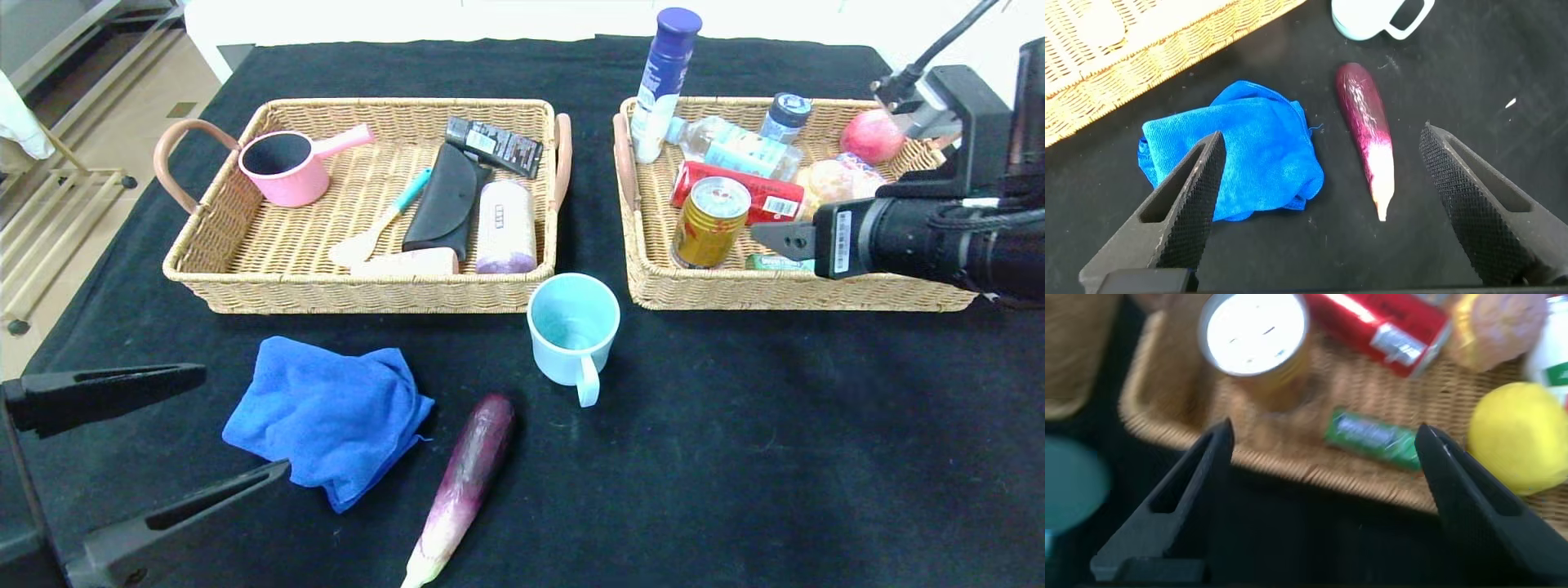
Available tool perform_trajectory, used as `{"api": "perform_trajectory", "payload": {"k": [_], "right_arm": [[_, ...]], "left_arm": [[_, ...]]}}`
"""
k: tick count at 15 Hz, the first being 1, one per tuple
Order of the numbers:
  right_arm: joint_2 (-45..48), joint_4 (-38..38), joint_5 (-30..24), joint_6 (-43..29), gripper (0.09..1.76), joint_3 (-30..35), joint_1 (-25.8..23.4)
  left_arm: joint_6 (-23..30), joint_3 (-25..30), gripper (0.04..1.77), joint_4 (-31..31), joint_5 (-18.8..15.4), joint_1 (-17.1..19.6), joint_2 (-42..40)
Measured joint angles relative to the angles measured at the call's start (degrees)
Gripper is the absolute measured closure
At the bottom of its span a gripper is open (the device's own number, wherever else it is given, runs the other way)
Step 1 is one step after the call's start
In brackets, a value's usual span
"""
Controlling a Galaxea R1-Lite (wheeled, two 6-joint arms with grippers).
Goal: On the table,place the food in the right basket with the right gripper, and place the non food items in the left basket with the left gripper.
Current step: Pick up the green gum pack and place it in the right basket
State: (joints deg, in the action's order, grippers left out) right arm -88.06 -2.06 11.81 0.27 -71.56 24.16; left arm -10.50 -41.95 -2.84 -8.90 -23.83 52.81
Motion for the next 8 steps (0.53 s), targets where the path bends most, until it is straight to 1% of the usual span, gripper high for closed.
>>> {"api": "perform_trajectory", "payload": {"k": [3,5,8], "right_arm": [[8.4,-1.5,-9.6,0.9,0.2,10.2,0.3],[13.8,-5.8,-15.4,1.8,0.19,18.1,0.4],[20.7,-12.5,-25.0,6.0,0.17,29.6,0.5]], "left_arm": [[0.0,-0.3,0.09,-0.1,0.3,-0.1,-0.1],[-0.1,-0.2,0.09,-0.4,0.3,-0.3,-0.5],[-0.1,-0.3,0.09,-1.0,0.3,-0.2,-1.2]]}}
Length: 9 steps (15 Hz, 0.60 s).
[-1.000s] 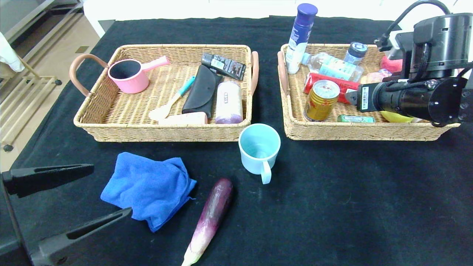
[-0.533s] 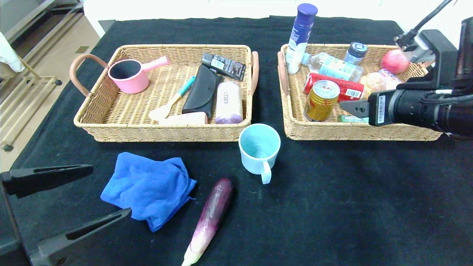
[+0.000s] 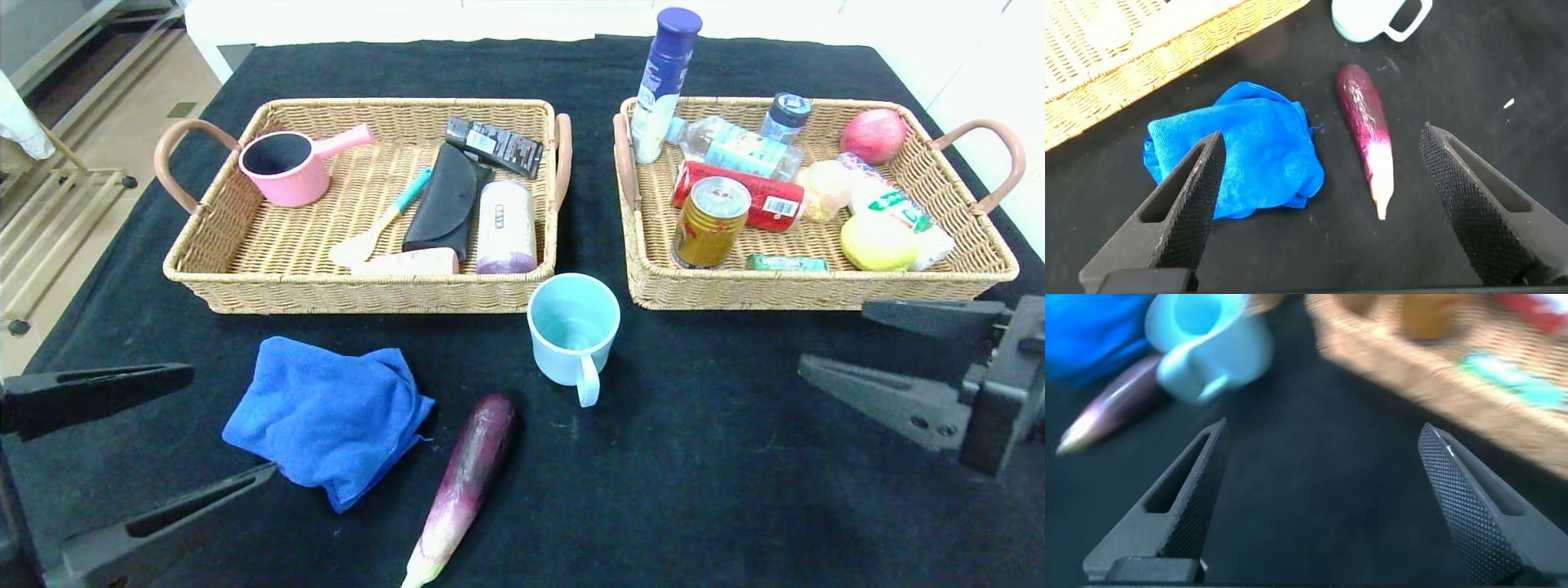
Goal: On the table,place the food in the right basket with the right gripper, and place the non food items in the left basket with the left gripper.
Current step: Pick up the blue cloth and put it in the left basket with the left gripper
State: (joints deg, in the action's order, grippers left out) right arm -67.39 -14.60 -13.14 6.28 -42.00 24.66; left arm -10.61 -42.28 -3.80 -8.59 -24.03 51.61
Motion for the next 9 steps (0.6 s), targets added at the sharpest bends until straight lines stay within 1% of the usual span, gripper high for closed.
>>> {"api": "perform_trajectory", "payload": {"k": [3,6,8,9], "right_arm": [[5.1,-3.4,-6.7,1.7,0.16,6.8,0.8],[8.4,-5.2,-13.0,1.8,0.15,10.4,0.5],[9.7,-5.6,-14.7,2.4,0.15,12.2,0.0],[10.0,-5.6,-15.3,2.6,0.15,13.0,-0.2]], "left_arm": [[0.1,0.5,0.09,-0.2,0.0,0.0,-0.1],[0.1,0.4,0.09,-1.4,0.2,0.2,0.2],[0.0,-0.3,0.09,-2.6,3.0,0.3,0.5],[0.0,-0.5,0.09,-2.6,3.8,0.3,0.7]]}}
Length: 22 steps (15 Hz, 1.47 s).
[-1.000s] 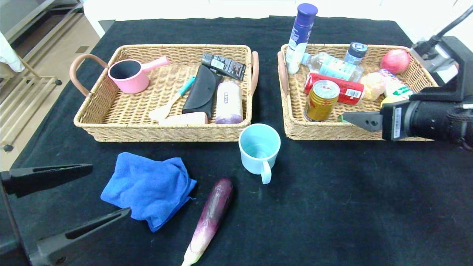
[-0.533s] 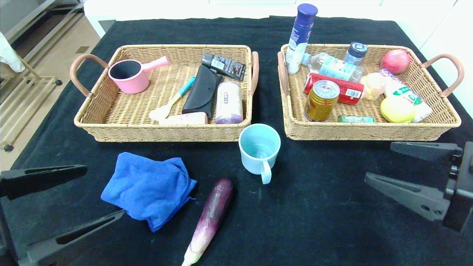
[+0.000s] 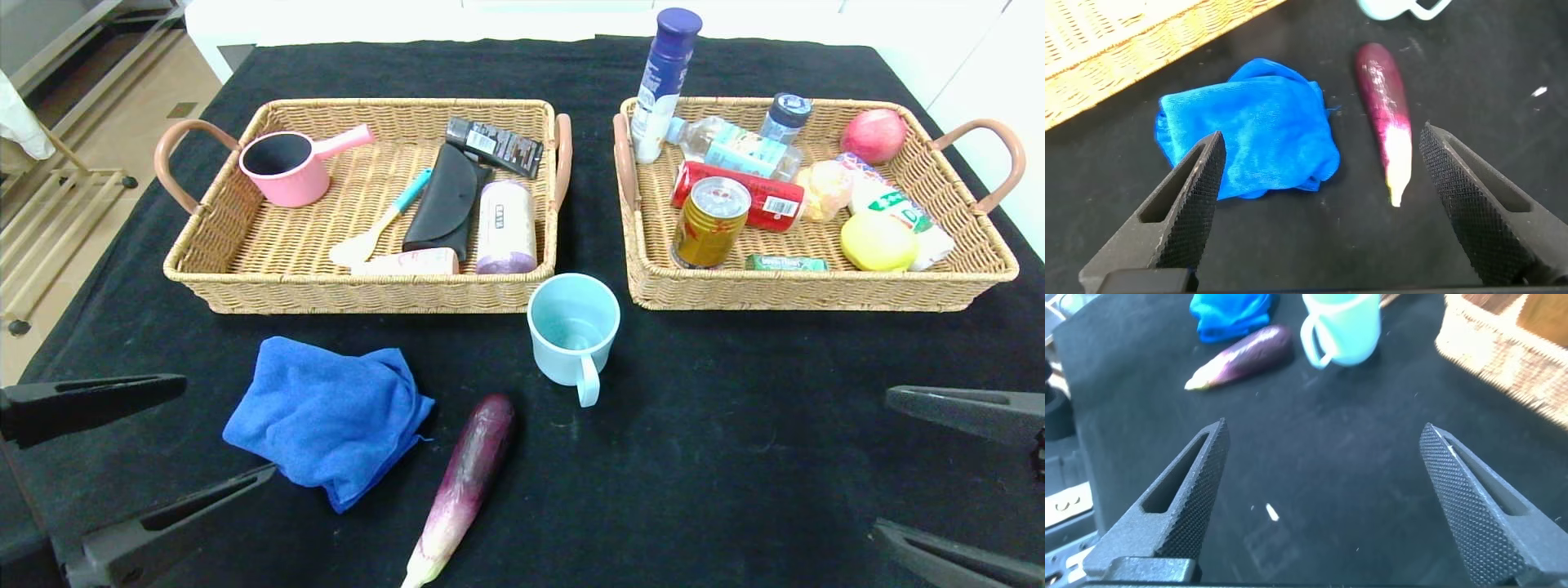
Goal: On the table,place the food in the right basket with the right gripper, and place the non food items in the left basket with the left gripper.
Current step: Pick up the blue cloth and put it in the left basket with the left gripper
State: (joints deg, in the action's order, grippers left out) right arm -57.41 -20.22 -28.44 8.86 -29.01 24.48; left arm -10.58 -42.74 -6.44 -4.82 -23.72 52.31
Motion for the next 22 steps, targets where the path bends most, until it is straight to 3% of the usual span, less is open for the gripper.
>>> {"api": "perform_trajectory", "payload": {"k": [4,10,16,22], "right_arm": [[-0.2,-1.4,-0.3,0.0,0.15,1.4,-0.1],[-1.2,-2.0,-0.3,0.0,0.15,1.8,-0.7],[-1.0,-3.5,-0.3,0.0,0.15,1.9,-2.4],[-0.5,-3.5,-0.3,0.1,0.15,2.1,-2.7]], "left_arm": [[-0.1,-1.3,0.09,-1.5,1.2,0.2,0.2],[0.8,-9.4,0.09,-13.0,12.0,1.1,6.3],[7.4,-17.3,0.09,-15.7,18.9,1.2,21.4],[9.8,-19.4,0.09,-15.4,17.8,1.6,31.0]]}}
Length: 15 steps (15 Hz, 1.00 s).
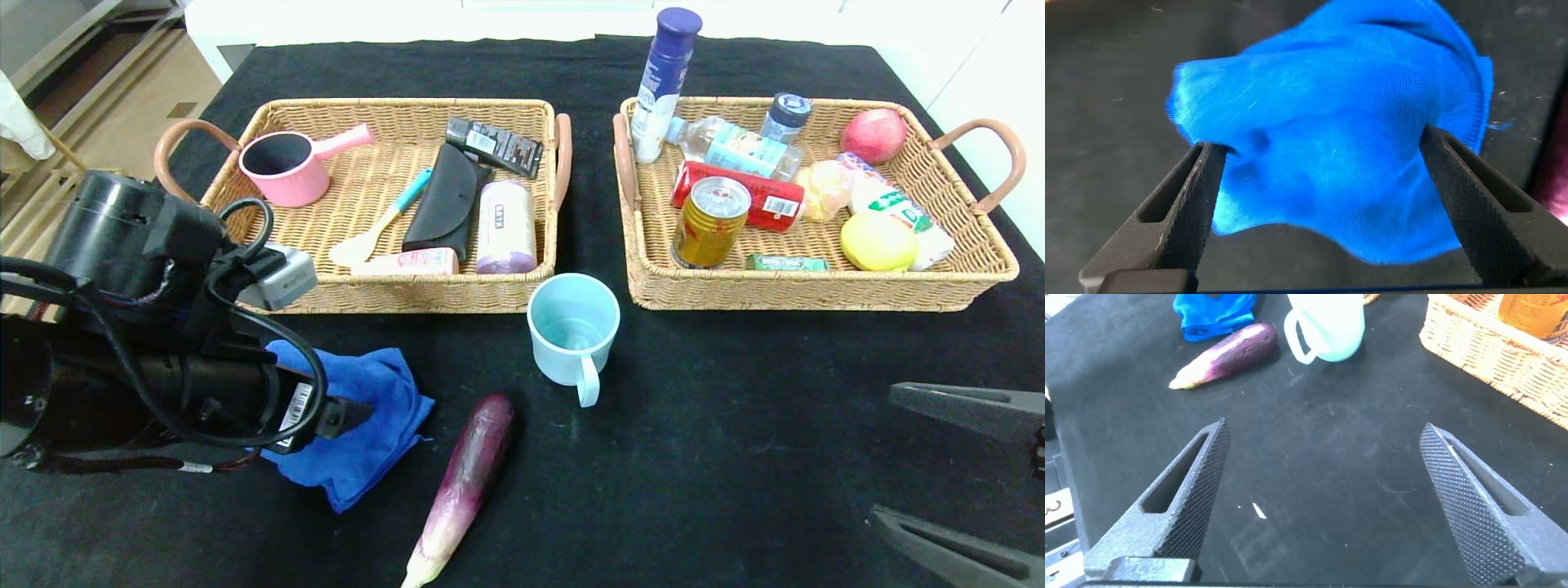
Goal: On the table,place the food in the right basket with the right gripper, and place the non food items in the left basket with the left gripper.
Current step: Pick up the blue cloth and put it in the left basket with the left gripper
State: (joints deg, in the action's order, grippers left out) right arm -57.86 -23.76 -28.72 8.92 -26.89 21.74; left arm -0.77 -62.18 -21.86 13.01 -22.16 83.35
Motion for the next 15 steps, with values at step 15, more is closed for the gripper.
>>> {"api": "perform_trajectory", "payload": {"k": [15], "right_arm": [[-0.2,-0.1,0.0,0.3,0.14,0.1,-1.1]], "left_arm": [[2.2,0.5,0.76,0.7,-1.9,0.5,5.9]]}}
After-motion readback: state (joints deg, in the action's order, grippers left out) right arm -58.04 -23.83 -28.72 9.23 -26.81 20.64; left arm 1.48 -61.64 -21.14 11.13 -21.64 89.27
